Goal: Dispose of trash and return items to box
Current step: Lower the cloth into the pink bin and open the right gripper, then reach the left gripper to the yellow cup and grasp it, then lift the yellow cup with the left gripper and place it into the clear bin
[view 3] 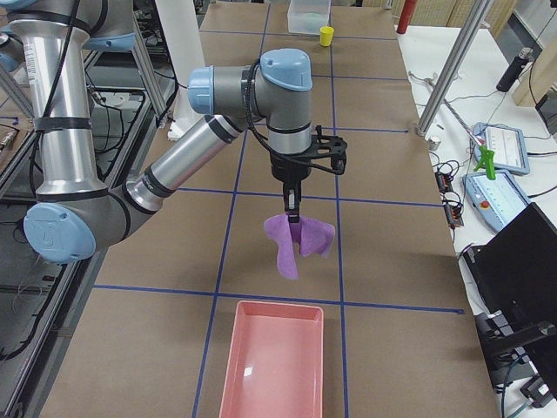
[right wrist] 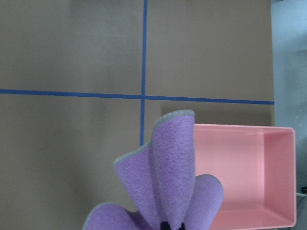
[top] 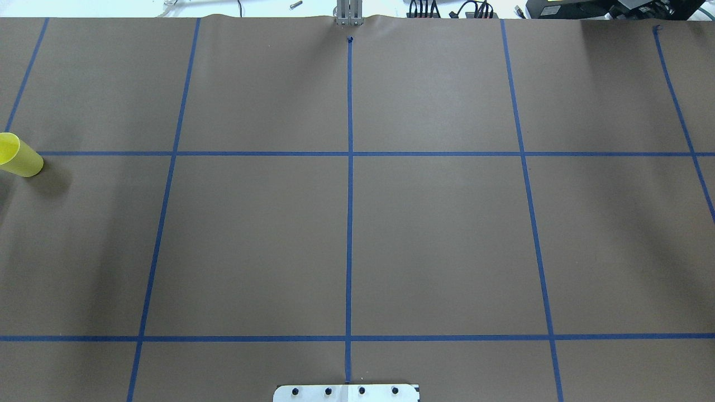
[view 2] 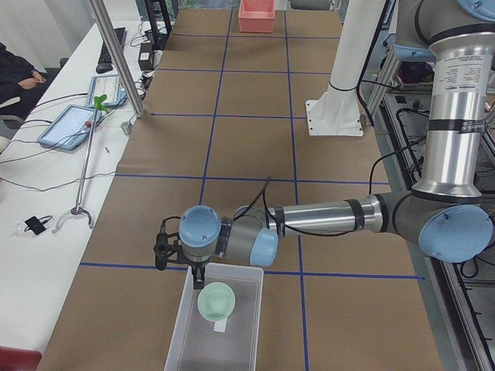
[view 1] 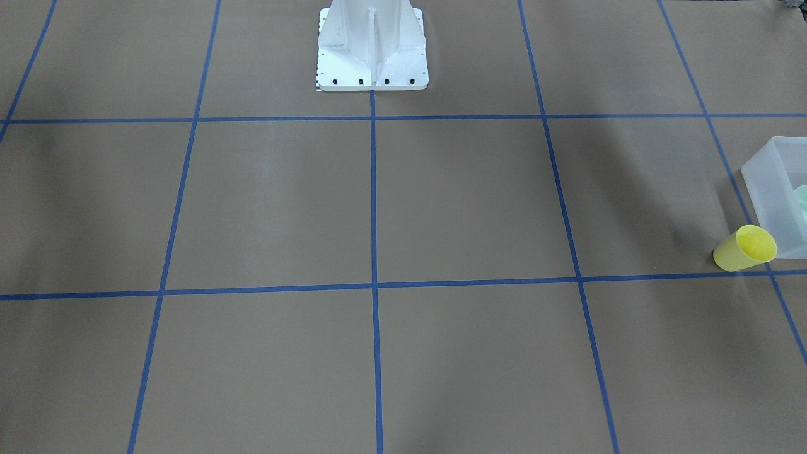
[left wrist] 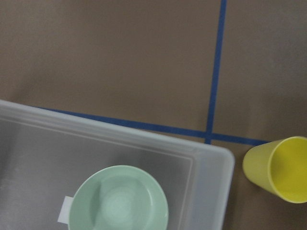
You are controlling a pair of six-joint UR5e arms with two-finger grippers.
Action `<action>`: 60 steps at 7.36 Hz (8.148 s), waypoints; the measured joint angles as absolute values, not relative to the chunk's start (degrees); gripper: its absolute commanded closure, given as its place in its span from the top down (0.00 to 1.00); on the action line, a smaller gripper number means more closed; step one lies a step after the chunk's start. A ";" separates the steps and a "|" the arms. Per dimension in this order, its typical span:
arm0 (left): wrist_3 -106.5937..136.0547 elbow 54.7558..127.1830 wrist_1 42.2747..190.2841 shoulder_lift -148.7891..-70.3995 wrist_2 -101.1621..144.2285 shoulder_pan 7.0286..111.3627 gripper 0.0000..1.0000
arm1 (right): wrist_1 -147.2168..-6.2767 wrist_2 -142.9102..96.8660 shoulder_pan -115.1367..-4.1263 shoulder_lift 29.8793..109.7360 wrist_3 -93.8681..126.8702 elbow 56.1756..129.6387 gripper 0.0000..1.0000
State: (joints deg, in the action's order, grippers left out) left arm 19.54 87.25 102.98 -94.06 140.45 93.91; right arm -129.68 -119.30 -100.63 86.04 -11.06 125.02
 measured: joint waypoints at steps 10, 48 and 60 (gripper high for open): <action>39.04 87.83 107.24 -99.81 136.79 81.78 0.98 | -93.91 -113.97 -102.47 91.99 -18.41 85.28 1.00; 0.85 56.33 118.26 -93.76 129.81 101.11 0.00 | -106.88 -133.74 -95.28 95.68 -9.62 109.51 1.00; 5.29 75.00 118.57 -92.00 131.54 100.67 0.99 | -106.39 -133.80 -95.27 95.71 -9.81 109.44 1.00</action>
State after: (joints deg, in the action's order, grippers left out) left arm 5.29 75.00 118.57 -92.00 131.54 100.67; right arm -106.39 -133.80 -95.27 95.71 -9.81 109.44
